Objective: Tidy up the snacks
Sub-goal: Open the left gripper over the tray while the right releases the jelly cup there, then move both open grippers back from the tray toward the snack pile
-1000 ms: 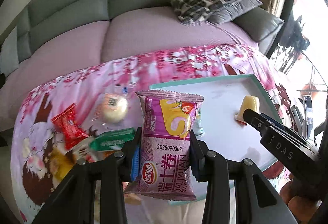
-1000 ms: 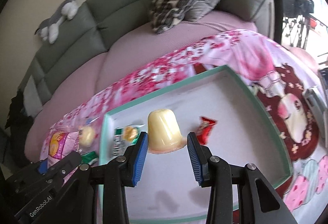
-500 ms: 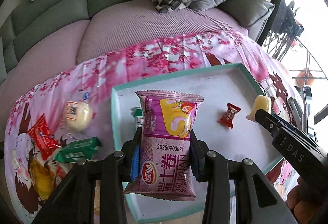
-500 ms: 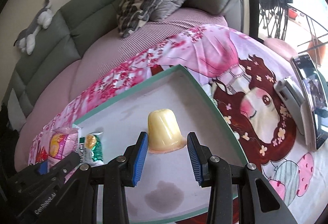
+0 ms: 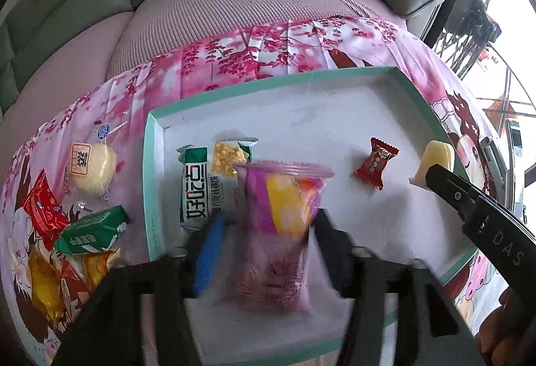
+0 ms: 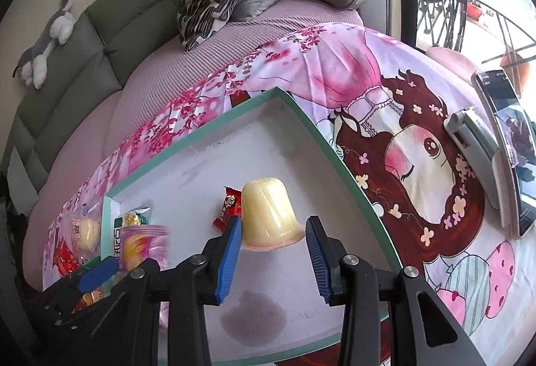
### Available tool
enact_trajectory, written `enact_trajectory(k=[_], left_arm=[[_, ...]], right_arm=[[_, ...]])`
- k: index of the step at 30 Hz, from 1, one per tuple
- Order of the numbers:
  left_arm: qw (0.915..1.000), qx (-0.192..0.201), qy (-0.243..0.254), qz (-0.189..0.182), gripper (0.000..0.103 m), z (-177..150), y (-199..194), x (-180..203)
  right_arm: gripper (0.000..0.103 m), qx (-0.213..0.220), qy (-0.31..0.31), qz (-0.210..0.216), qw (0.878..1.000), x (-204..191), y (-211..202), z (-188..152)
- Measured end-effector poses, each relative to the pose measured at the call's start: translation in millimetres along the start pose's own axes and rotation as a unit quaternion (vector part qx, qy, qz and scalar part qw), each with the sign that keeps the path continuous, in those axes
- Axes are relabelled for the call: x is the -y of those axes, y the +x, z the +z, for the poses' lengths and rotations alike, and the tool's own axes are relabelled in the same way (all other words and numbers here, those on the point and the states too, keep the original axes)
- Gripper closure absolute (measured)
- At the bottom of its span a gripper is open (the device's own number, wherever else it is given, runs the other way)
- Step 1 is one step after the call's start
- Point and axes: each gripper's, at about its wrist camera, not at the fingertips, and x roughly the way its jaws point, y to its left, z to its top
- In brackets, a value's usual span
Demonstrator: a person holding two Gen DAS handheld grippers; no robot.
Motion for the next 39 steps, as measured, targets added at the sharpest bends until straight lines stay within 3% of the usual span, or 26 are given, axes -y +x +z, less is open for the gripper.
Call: enact_trajectory(k=[11,13,18,19,22,25,28,33,34,39], left_arm=[[0.9991,0.015,-0.033,0.023,0.033,-1,-14,-17],[0.9984,0.021,-0.045,0.028,0.023,-2,-17,-22],[0.9960,0.034,-0.071,0.042,0.023,-2,-23,-34],[0.9953,0.036,-0.077,0.046,0.023,-3,-24,-37],[0.9924,0.041,-0.096,0.064,0.021,-4,-25,-45],[0.9889,0.046,-0.113,0.085,0.006,-7,-25,-53],[0.9851,0.051,-0.129,0.102,0.005,-10,-25,-61],[0.9786,0.051,-0.161,0.117,0.002,-15,-24,-76],[0.9776,0.050,-0.166,0.120,0.002,-16,-23,-78],[0.9746,0.046,-0.178,0.128,0.002,-21,-22,-84]], right_arm=[[0.060,-0.001,-0.017,-0.003,1.000,-6,-1,-1],[0.059,0.001,-0.022,-0.004,1.000,-8,-2,-1],[0.059,-0.003,-0.027,-0.006,1.000,-10,0,-1],[0.057,0.000,-0.028,-0.007,1.000,-10,-1,-1],[0.035,0.008,-0.033,-0.015,0.999,-11,-3,0],[0.031,0.010,-0.043,-0.013,0.999,-15,-4,0],[0.018,0.007,-0.053,-0.014,0.998,-18,-2,-2],[0.008,0.008,-0.062,-0.018,0.998,-21,-1,-3],[0.001,0.007,-0.062,-0.022,0.998,-21,-1,-3],[0.000,0.006,-0.066,-0.027,0.997,-20,1,-3]])
